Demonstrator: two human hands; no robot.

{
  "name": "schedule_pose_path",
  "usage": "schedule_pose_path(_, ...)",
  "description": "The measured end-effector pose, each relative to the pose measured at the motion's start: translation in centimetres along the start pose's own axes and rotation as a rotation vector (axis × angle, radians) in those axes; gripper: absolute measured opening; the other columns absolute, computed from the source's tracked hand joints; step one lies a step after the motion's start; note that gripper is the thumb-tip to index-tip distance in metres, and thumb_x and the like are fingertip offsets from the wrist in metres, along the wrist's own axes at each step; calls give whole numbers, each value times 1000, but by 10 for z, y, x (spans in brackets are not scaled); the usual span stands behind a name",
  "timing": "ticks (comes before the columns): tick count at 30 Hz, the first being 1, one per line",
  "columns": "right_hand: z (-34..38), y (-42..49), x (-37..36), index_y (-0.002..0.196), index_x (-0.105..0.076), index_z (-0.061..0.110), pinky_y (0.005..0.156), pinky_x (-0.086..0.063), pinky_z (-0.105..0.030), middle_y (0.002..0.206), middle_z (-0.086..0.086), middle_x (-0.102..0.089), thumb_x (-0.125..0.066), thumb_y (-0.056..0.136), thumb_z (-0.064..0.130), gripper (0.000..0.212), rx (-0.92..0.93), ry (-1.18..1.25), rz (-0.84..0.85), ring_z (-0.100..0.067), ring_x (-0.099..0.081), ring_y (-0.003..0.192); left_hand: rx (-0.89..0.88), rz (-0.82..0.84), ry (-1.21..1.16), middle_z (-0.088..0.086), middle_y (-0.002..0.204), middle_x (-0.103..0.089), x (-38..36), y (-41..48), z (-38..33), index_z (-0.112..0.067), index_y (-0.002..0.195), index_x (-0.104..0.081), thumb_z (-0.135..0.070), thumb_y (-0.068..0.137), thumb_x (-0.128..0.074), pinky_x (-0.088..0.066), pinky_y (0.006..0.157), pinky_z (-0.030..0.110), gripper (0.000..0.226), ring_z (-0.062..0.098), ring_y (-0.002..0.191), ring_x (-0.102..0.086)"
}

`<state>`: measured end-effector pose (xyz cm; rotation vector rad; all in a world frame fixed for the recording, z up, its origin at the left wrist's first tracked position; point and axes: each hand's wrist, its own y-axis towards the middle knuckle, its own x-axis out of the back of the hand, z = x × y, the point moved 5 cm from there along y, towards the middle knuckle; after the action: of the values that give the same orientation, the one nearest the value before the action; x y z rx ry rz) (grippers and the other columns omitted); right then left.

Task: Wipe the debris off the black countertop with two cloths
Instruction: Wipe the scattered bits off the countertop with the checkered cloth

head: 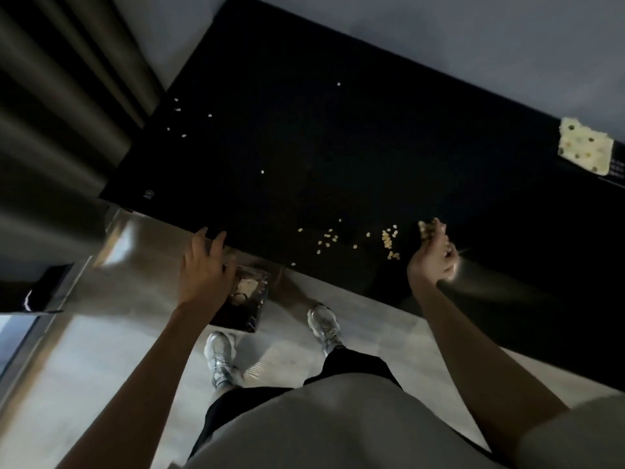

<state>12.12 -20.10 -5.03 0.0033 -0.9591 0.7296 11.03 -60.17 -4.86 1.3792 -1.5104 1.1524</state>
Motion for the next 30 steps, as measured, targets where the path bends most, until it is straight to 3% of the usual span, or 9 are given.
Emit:
schedule_pose_path(6,47,-63,-74,142,-34,46,113,-5,-49,159,6,-21,-27,98,10,57,170,-96,50,-20,-11,146,-107,21,-51,23,148,-27,32,19,80,-14,144,-33,-24,92,-53,-41,98,53,57,40,131,-34)
schedule_pose_path(11,90,-113,-131,143,-33,42,114,-9,-50,156,7,-28,-25,100,10,55,264,-126,74,-20,-15,145,72,202,-116,12,158,-5,29,72,154,-20,149,-19,-57,84,-39,-23,112,57,78,34,144,-5)
schedule_pose_path(14,108,-137,-162,144,-31,42,114,-10,-50,156,5,-26,-26,99,7,57,309,-144,108,-20,-13,145,254,167,-259,9,159,3,42,95,167,-16,151,-4,-58,81,-59,-14,115,49,99,32,145,-1)
schedule_pose_path(18,124,-163,-186,145,-30,41,115,-9,-50,157,10,-24,-30,93,-3,69,400,-162,135,-20,-12,145,257,232,-331,5,158,14,34,110,178,-13,149,12,-59,69,-71,-1,118,46,124,28,145,14)
schedule_pose_path(26,120,-227,-220,142,-35,44,104,-10,-32,152,13,-35,-41,97,8,58,635,-129,307,-16,-17,142,291,265,-412,9,156,14,25,121,181,-13,147,15,-52,63,-80,-4,117,52,132,31,143,17)
schedule_pose_path(30,121,-254,-229,142,-40,38,114,-9,-39,150,10,-39,-32,101,13,48,669,-80,423,-10,-19,142,300,298,-401,6,155,17,24,122,182,-18,147,16,-55,61,-79,-7,115,55,133,29,143,18)
